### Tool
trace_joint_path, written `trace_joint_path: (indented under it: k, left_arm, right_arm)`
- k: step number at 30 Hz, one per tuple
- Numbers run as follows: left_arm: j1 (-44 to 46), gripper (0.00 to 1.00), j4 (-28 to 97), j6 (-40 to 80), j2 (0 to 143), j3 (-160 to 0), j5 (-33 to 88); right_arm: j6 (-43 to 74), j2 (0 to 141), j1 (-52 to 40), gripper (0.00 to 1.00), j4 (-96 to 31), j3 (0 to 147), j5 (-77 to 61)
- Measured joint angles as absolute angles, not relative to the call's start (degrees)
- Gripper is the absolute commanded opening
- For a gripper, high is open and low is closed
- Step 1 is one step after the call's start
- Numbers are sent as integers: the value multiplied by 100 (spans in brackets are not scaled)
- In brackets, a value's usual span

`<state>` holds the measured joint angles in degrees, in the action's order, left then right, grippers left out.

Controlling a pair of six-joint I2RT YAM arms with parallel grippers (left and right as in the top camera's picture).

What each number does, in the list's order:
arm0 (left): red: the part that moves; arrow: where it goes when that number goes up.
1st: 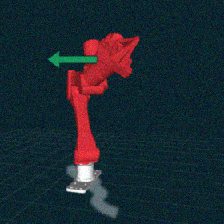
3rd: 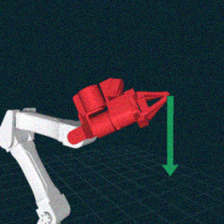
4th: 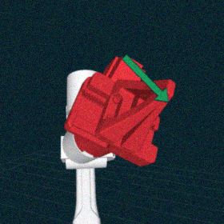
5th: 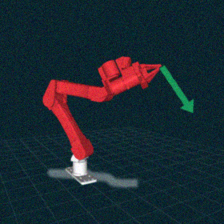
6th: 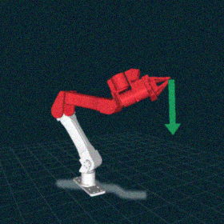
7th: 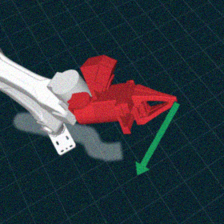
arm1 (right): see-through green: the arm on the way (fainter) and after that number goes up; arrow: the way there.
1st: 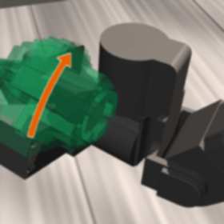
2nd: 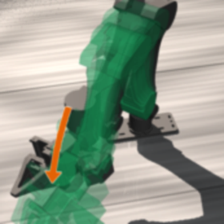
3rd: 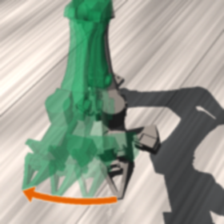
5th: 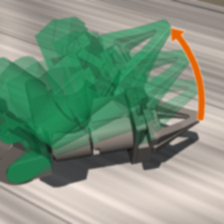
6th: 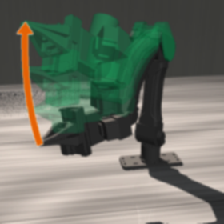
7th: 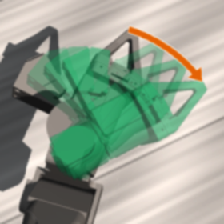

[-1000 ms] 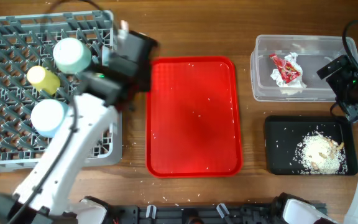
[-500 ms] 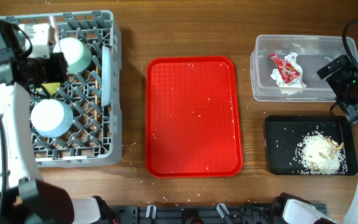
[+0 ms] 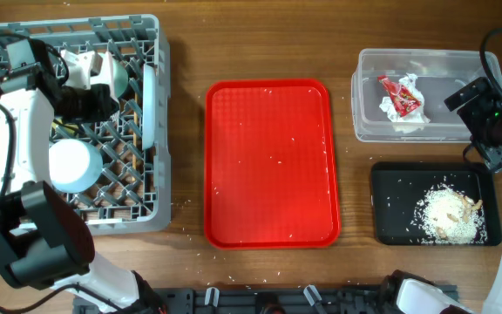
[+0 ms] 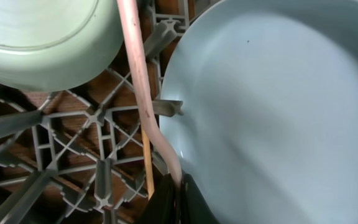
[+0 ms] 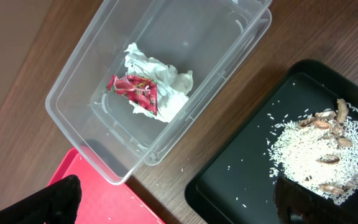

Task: Sort waste into correct bins and load items into the dishwasher rack
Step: 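Carry the fork to the rack and drop it beside the blue plate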

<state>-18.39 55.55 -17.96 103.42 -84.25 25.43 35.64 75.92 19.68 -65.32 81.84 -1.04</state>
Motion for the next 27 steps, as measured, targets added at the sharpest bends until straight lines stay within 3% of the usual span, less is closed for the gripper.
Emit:
trace_joint_path:
  k: [1,2,3,5,11,12,13,14,19,21,27]
  left_arm:
    - [-1839,6,5555,-1798,10377,-8425,2543]
    - [-1839,15,5557,-1798,10414,-8425,2543]
    - [-1839,25,5555,-1815,10455,-8425,2543]
    - [-1839,55,5555,-1844,10481,-8425,2545]
    - [-1839,57,5529,-1739,10481,-8438,2545]
    - [-1839,61,5551,-1529,10464,-8547,2545]
    - [-1839,88,5583,-1354,10412,-8654,2539]
    - [-1839,100,5596,-1120,10219,-8816,2543]
    - [-1846,100,5555,-259,8215,-9306,2515]
    - [-1966,100,5599,596,7743,-9308,2139]
    - [-2936,100,6377,2587,7627,-9306,1100]
  right_arm:
    - [3564,7592,1968,100,-6532,8184,-104]
    - [3564,7592,1968,100,-6532,8184,-104]
    - [3564,7592,1968,100,-6534,8184,-104]
    - [3564,7592,1968,100,-6532,8184,-104]
    - [3564,7592,1968,100,-6532,8184,-104]
    - [3564,7594,1968,100,-6532,8184,-104]
    - [3564,7592,1968,99,-6532,8184,-104]
    - [3564,7592,1968,100,-6532,8184,-104]
    - [3564,7594,1968,100,-6532,8184,-104]
    - [3564,7594,1968,100,-6534,8184,-104]
    - [3564,7594,1968,100,-6534,8184,-104]
